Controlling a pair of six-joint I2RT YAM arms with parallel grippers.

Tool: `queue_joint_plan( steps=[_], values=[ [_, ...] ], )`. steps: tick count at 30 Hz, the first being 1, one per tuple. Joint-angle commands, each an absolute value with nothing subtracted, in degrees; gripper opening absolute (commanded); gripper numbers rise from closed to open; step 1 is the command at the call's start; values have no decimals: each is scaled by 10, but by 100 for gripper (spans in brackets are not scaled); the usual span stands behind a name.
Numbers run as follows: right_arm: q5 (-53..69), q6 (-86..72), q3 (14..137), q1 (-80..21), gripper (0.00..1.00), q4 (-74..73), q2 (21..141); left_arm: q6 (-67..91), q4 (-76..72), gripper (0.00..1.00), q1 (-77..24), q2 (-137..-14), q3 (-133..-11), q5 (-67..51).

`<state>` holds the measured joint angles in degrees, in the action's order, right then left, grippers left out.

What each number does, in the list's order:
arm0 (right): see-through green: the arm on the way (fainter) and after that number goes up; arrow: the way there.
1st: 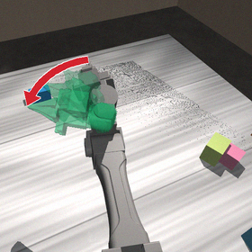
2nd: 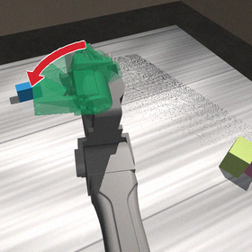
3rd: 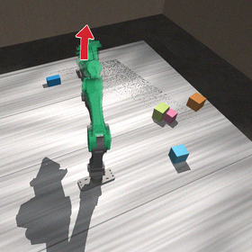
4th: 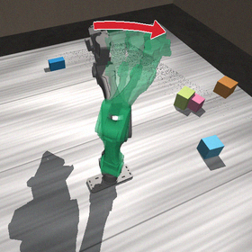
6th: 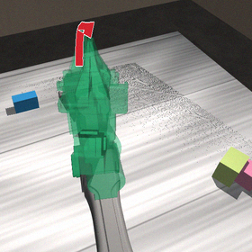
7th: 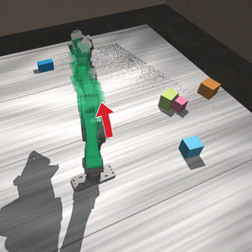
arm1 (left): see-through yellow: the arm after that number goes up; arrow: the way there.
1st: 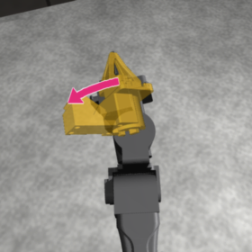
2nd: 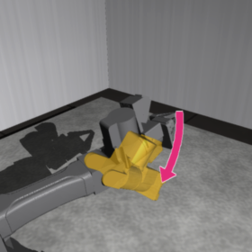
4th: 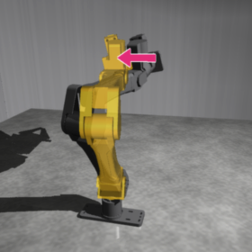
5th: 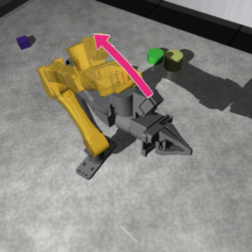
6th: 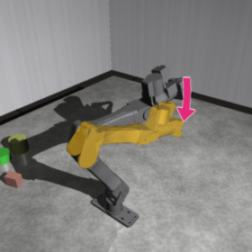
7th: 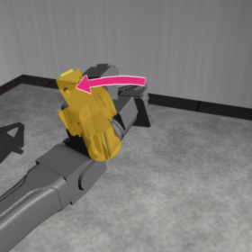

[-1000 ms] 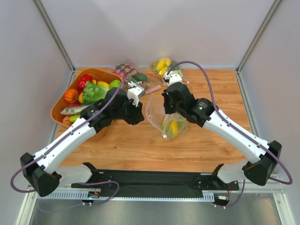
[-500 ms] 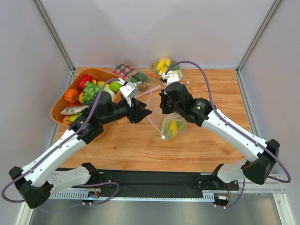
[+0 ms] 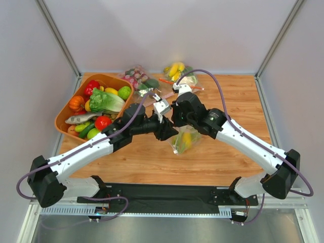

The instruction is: Open the zip-top bag and remove the fake food

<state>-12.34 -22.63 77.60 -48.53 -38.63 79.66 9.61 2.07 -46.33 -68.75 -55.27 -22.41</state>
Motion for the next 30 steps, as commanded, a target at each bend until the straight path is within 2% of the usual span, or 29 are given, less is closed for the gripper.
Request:
queue_joint_plan(
  steps=[1,12,19,30],
  values=[
    [-134,-236,777,-487,0,-366,779,64,-17,54,-495,-714,-554,-236],
    [-145,-234,779,-488,0,-367,766,70,-32,54,-521,-711,-475,-204],
    [-142,-238,773,-487,0,-369,768,83,-47,55,-544,-715,-471,-214],
    [-141,-239,772,-488,0,-367,775,75,21,57,-571,-728,-493,-205]
  ],
)
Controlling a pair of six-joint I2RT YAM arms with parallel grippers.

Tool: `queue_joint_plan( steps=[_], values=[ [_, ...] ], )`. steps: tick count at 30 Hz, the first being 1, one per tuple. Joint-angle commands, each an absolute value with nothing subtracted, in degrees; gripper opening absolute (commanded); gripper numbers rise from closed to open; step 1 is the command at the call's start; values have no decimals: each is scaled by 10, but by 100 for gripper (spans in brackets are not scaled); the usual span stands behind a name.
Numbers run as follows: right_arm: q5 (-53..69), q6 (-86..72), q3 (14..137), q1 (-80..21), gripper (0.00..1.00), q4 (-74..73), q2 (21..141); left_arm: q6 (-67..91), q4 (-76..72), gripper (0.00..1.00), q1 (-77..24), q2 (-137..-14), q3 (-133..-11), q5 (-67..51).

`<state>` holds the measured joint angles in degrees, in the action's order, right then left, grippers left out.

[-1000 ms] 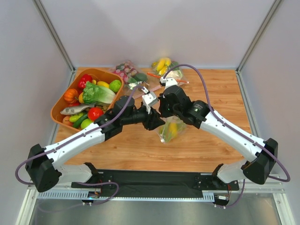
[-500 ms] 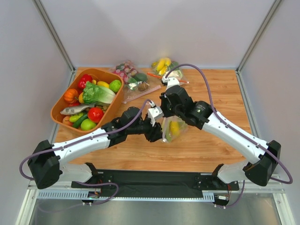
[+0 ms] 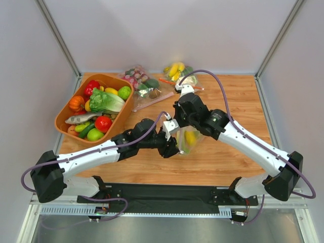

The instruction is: Open the zip-top bag and remove the fake food

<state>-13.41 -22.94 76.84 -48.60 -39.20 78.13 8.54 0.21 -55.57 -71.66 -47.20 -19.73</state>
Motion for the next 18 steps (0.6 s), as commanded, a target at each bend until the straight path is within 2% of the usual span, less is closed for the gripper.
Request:
queue_joint_plan(
  steps=[1,4,14,18],
  values=[
    [-141,-239,772,-487,0,-367,775,74,20,58,-575,-730,-493,-204],
    [-137,-239,772,-487,0,-366,776,62,36,64,-594,-744,-505,-172],
    [-138,-235,773,-487,0,-365,773,31,63,65,-628,-785,-542,-121],
    [-137,-233,775,-487,0,-367,776,29,35,65,-637,-765,-520,-125]
  ],
)
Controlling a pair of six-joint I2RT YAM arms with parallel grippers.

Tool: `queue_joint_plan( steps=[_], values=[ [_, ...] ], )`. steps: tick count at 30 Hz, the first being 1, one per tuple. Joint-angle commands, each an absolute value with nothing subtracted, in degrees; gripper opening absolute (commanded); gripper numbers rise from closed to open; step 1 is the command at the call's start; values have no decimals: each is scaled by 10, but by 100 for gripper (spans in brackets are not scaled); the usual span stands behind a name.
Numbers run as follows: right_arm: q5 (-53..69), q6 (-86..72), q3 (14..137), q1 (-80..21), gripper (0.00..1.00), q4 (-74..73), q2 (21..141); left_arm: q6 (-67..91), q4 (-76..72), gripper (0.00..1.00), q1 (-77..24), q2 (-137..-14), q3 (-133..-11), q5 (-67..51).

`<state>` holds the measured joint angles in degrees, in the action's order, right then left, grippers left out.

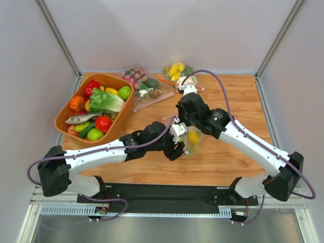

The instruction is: Open the zip-top bag and remove the fake food

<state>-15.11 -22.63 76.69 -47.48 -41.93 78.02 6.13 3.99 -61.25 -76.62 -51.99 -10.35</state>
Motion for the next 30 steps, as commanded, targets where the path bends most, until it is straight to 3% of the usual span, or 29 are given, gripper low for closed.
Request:
queue_joint_plan(
  steps=[1,22,23,24,25,28,30],
  values=[
    [-137,-233,775,-487,0,-366,778,30,31,66,-639,-762,-519,-131],
    [-130,-250,778,-485,0,-374,785,15,-58,64,-659,-810,-507,-54],
    [-132,-250,778,-486,0,-373,785,16,-54,59,-659,-816,-514,-49],
    [-134,-249,779,-486,0,-376,785,16,-48,34,-658,-819,-518,-40],
    [-137,-248,779,-486,0,-379,784,17,-44,24,-659,-821,-522,-33],
    [-163,-243,773,-481,0,-390,774,12,-22,5,-659,-817,-513,-2],
    [-164,-243,765,-473,0,-391,767,11,-22,0,-659,-809,-500,14]
  ],
)
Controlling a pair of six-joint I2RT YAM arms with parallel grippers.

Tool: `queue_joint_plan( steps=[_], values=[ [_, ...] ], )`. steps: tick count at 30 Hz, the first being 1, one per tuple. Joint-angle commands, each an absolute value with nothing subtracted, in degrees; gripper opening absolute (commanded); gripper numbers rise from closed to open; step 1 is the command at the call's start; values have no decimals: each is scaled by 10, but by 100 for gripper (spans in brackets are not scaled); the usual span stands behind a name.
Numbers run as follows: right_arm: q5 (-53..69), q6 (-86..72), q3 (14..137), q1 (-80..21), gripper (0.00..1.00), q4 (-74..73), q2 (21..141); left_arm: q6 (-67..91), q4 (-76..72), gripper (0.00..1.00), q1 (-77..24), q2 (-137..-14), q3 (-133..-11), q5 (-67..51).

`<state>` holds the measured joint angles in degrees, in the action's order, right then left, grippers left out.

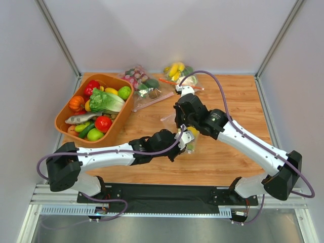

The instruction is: Open the zip-top bag and remove the fake food

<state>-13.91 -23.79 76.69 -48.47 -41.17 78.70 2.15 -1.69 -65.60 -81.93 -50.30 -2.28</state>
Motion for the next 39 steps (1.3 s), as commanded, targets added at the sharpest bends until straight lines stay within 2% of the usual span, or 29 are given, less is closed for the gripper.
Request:
queue_joint_plan(
  steps=[1,15,19,21,22,25,27,28,31,35,39],
  values=[
    [-163,-243,760,-470,0,-389,763,13,-28,0,-659,-804,-484,17],
    [-153,-243,699,-447,0,-393,738,13,-19,0,-659,-737,-434,107],
    [-126,-233,685,-438,12,-387,714,16,-11,0,-656,-730,-431,122],
    [-114,-228,677,-429,25,-383,704,22,-7,0,-652,-723,-431,126],
    [-104,-227,671,-424,39,-379,694,27,-4,0,-650,-716,-431,126],
    [-83,-221,662,-417,62,-367,676,33,-2,0,-649,-700,-429,127],
    [-83,-218,656,-413,70,-361,662,39,-2,0,-648,-692,-425,128],
    [-88,-215,654,-407,78,-360,658,40,-3,0,-647,-686,-425,128],
    [-88,-218,637,-387,82,-359,660,46,17,0,-647,-680,-418,129],
    [-48,-232,600,-338,82,-325,677,51,18,0,-646,-672,-410,127],
    [-30,-230,585,-331,82,-294,699,54,21,0,-646,-664,-402,129]
  ],
)
